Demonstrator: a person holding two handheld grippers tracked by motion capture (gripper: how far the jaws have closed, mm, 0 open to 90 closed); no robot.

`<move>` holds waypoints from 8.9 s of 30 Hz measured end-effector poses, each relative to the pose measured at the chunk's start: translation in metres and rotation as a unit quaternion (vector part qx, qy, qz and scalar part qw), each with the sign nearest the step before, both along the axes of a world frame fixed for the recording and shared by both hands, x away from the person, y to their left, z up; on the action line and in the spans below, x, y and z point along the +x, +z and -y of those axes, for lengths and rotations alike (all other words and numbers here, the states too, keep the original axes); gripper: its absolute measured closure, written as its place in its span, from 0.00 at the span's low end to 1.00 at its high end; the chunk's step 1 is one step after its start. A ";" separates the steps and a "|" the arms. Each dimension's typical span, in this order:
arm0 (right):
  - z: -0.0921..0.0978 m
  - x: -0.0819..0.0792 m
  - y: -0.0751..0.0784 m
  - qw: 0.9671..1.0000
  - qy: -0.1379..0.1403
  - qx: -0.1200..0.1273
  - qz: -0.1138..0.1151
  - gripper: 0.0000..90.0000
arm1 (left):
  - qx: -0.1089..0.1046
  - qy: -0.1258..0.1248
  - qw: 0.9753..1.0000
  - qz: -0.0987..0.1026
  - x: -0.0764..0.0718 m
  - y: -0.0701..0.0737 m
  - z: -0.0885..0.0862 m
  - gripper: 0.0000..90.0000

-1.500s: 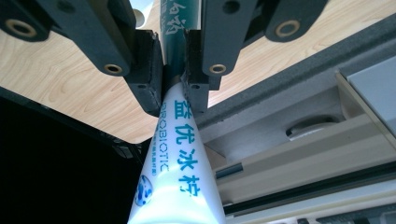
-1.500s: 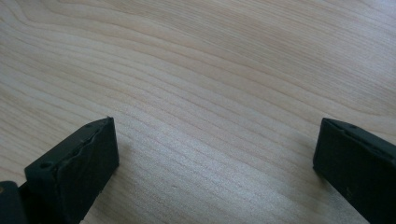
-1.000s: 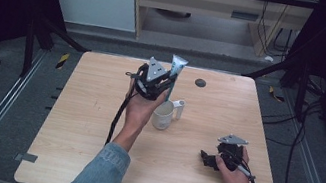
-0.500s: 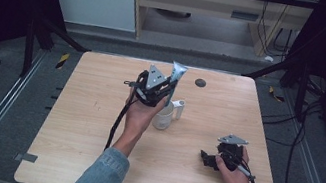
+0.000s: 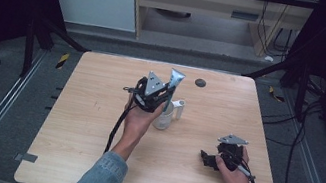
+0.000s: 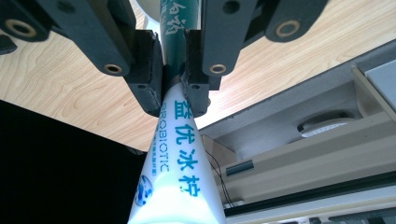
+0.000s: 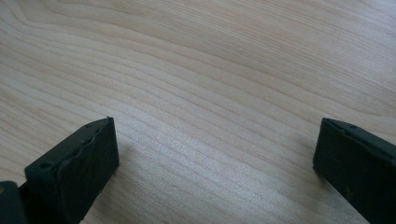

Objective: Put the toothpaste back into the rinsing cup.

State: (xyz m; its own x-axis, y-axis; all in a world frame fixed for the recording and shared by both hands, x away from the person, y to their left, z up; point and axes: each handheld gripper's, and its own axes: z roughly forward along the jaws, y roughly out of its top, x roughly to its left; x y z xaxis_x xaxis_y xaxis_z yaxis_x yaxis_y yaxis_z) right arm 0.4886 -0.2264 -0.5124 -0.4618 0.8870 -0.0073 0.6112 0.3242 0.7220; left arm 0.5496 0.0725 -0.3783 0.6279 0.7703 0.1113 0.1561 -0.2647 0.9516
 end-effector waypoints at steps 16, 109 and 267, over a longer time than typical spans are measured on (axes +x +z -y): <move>0.000 0.000 0.000 1.000 0.000 0.000 0.000 0.00 | 0.001 0.002 1.000 -0.008 0.003 -0.017 -0.002 0.87; 0.000 0.000 0.000 1.000 0.000 0.001 0.001 0.00 | 0.037 0.005 0.998 -0.048 0.009 -0.042 0.002 0.85; 0.000 -0.002 0.000 1.000 -0.005 0.002 0.001 0.00 | 0.130 0.107 0.962 -0.214 -0.039 -0.089 -0.164 0.07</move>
State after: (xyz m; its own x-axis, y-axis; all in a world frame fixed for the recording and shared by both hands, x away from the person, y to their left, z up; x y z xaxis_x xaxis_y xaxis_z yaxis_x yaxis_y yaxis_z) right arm 0.4864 -0.2261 -0.5127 -0.4537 0.8911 -0.0054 0.6125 0.3162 0.7245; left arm 0.5109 0.2370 -0.4676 0.4895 0.8679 0.0843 0.5964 -0.4038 0.6937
